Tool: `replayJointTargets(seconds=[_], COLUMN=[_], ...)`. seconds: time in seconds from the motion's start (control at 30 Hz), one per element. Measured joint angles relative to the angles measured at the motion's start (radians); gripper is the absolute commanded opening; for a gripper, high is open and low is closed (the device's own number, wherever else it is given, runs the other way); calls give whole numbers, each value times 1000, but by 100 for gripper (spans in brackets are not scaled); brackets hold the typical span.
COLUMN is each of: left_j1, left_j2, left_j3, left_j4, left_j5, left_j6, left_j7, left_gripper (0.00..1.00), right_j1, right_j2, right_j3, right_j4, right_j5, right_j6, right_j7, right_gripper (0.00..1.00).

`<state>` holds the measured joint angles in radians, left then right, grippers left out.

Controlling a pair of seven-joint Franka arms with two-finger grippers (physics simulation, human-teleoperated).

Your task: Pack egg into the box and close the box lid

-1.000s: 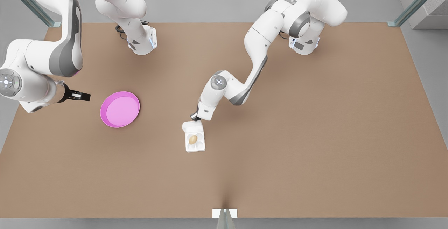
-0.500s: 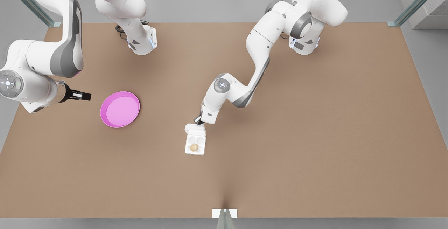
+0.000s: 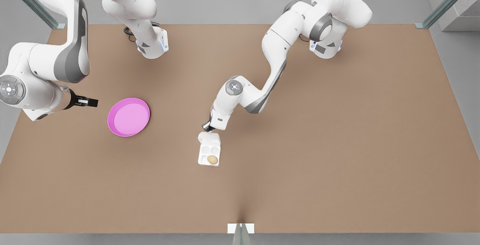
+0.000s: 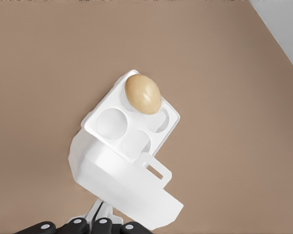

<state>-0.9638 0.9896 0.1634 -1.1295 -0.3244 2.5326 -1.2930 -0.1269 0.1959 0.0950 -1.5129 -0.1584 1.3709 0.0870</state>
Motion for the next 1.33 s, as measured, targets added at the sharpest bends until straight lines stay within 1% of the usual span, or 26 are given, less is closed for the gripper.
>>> replayJointTargets(seconds=[0.67,0.7,0.73,0.77,0.83,0.87,0.9,0.93,0.97,1.0,1.07,1.17,1.33], left_j1=[74,75,102,187,447,543,596,636,669,697,714,720,723], left_j2=[7,-46,-139,-217,-282,-297,-342,-436,-554,-661,-782,-825,-832], left_j3=[3,9,35,51,69,78,119,140,90,16,-44,-64,-67], left_j4=[3,1,1,5,31,33,36,35,14,-29,-140,-203,-213], left_j5=[0,0,-1,-1,26,64,93,120,176,231,306,367,401], left_j6=[-2,-37,-125,-244,-472,-567,-667,-761,-839,-900,-980,-1048,-1110], left_j7=[-10,-10,-7,9,98,168,244,317,386,451,569,722,926], left_gripper=[21,21,21,22,100,100,100,100,100,100,100,100,100], right_j1=[-2,-2,-2,-2,-2,-2,-9,3,30,61,116,121,131], right_j2=[0,0,0,0,0,4,13,21,25,30,35,37,37], right_j3=[0,0,0,0,0,0,2,4,5,7,9,9,9], right_j4=[0,0,0,0,2,15,41,59,84,115,141,146,141], right_j5=[0,0,0,0,0,1,1,-6,-11,-12,-10,33,89], right_j6=[-5,-6,-6,-6,-7,-6,-6,-5,-3,3,12,20,27], right_j7=[-2,-2,-2,-2,-2,-2,-2,-2,-2,-2,-1,-2,-3], right_gripper=[100,100,100,100,100,100,100,100,100,100,100,100,100])
